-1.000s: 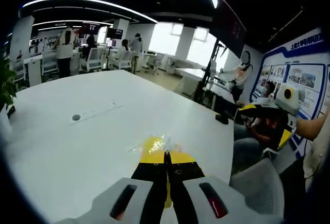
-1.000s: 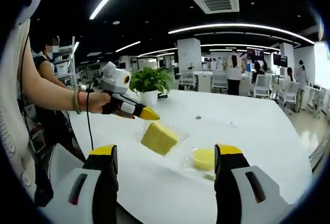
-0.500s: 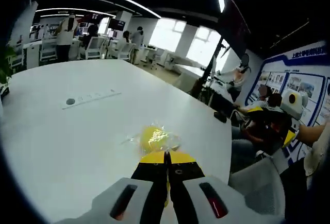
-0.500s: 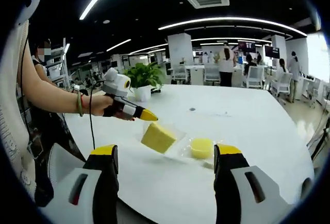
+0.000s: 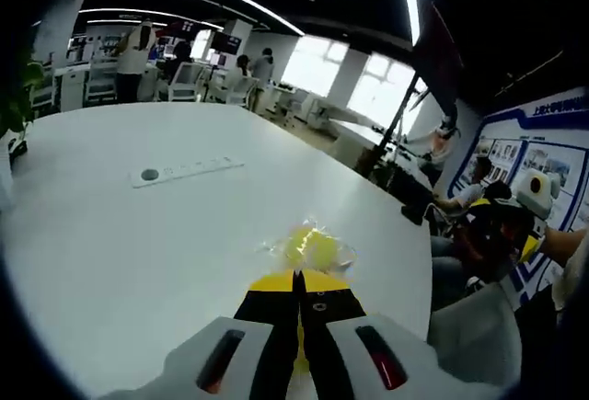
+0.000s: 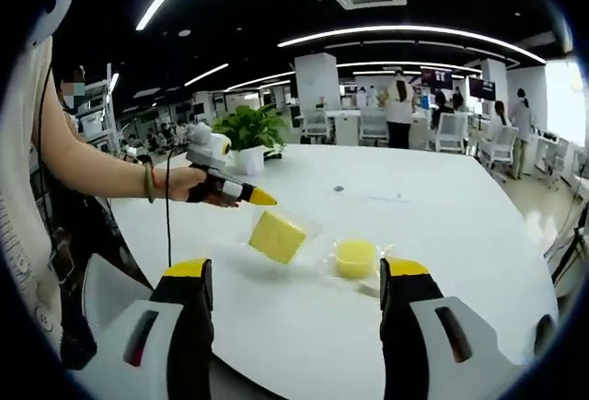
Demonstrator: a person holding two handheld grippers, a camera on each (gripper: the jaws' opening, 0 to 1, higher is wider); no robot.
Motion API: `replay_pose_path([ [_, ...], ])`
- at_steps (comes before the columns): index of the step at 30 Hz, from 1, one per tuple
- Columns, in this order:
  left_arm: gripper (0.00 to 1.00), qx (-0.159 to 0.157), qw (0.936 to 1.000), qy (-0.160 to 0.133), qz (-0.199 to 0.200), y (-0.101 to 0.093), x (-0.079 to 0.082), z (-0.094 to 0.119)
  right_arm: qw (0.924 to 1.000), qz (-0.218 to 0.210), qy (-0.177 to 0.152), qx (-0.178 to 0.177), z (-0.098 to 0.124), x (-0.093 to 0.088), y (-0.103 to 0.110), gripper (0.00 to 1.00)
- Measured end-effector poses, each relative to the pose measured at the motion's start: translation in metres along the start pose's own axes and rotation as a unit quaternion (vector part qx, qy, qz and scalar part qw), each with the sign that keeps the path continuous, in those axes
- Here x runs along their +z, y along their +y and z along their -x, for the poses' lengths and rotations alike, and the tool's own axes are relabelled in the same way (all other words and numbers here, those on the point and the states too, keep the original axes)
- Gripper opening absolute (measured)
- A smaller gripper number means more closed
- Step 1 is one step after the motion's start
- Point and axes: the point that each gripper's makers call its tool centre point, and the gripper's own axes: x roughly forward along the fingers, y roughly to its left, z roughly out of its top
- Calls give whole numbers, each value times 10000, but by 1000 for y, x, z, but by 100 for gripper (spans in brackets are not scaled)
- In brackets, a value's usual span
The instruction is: Compare the silicone blocks by pressing each to a similar depth, holding the contact briefly, and releasing to observe deformation and rebound differences across the visible hardness samples.
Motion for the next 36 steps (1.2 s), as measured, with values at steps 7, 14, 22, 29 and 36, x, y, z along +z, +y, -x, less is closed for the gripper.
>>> replay_pose_path([
  [7, 0, 150, 9998, 109, -56, 26, -1, -6, 9999, -42, 120, -7, -1, -6, 0, 68],
  [14, 0, 318, 9986, 396, -161, 53, -15, -17, 9996, -121, 241, -45, -3, -14, -1, 67],
  [22, 0, 591, 9958, 701, -63, 88, -37, -24, 9991, -217, 339, -92, -4, -19, -3, 66],
  [29, 0, 681, 9936, 903, -78, 98, -52, -28, 9987, -273, 417, -108, -9, -24, -4, 66],
  [36, 0, 726, 9919, 1036, -141, 105, -62, -28, 9984, -319, 456, -85, -12, -27, -4, 65],
])
